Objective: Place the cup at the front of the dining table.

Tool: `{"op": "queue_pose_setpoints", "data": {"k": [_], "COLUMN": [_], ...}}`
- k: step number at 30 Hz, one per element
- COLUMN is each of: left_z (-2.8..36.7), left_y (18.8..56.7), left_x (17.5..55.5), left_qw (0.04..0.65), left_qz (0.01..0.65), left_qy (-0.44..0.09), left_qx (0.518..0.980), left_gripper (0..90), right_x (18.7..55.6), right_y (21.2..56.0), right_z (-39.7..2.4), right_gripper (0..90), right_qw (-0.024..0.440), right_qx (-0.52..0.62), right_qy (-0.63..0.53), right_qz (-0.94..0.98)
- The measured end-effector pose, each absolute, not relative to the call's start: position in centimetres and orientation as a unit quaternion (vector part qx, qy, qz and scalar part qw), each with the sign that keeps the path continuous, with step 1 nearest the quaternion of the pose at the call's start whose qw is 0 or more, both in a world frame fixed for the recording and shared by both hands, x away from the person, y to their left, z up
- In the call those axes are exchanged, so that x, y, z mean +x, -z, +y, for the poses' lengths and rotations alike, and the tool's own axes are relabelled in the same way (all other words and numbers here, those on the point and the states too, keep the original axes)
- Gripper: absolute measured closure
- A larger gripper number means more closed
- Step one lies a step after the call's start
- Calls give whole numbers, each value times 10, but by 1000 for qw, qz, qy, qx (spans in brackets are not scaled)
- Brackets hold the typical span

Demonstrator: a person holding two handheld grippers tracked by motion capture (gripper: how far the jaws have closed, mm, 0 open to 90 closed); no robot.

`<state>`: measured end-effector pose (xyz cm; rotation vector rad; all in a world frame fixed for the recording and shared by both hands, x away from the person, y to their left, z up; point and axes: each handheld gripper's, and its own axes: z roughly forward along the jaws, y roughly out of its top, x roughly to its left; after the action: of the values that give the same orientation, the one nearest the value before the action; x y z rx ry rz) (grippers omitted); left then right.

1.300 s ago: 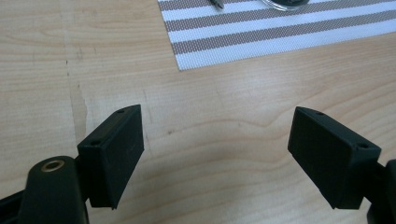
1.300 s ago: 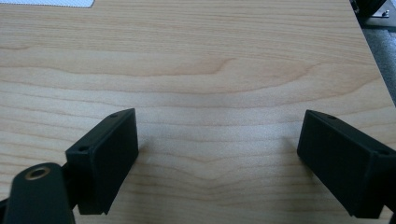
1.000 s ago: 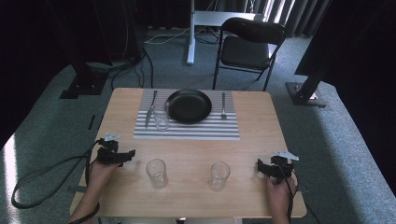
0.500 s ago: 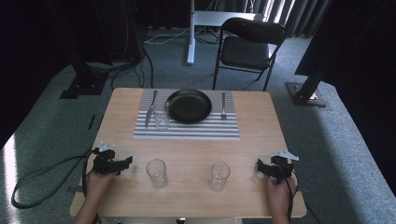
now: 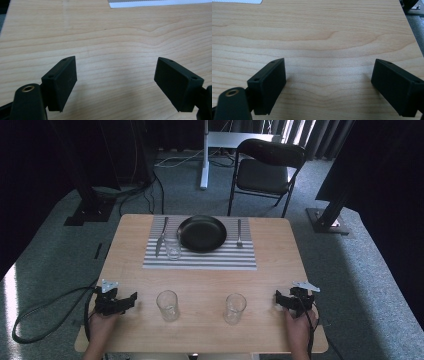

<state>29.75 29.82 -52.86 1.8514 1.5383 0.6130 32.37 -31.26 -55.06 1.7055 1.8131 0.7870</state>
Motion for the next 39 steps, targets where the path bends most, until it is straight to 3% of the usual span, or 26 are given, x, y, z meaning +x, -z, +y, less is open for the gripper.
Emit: {"op": "queue_pose_setpoints", "data": {"k": [27, 39], "left_z": [315, 313], "left_y": [544, 545], "left_x": [260, 265], "left_qw": [290, 281], "left_qz": [619, 627], "left_qy": [-257, -268], "left_qx": [684, 675], "left_gripper": [190, 189], "right_x": [324, 324], "right_y": [551, 551], "right_z": [-313, -313], "right_gripper": [119, 119], "right_qw": [262, 262], "right_qx": [630, 630], "right_qy": [-291, -291], "right_qz": [670, 670]}}
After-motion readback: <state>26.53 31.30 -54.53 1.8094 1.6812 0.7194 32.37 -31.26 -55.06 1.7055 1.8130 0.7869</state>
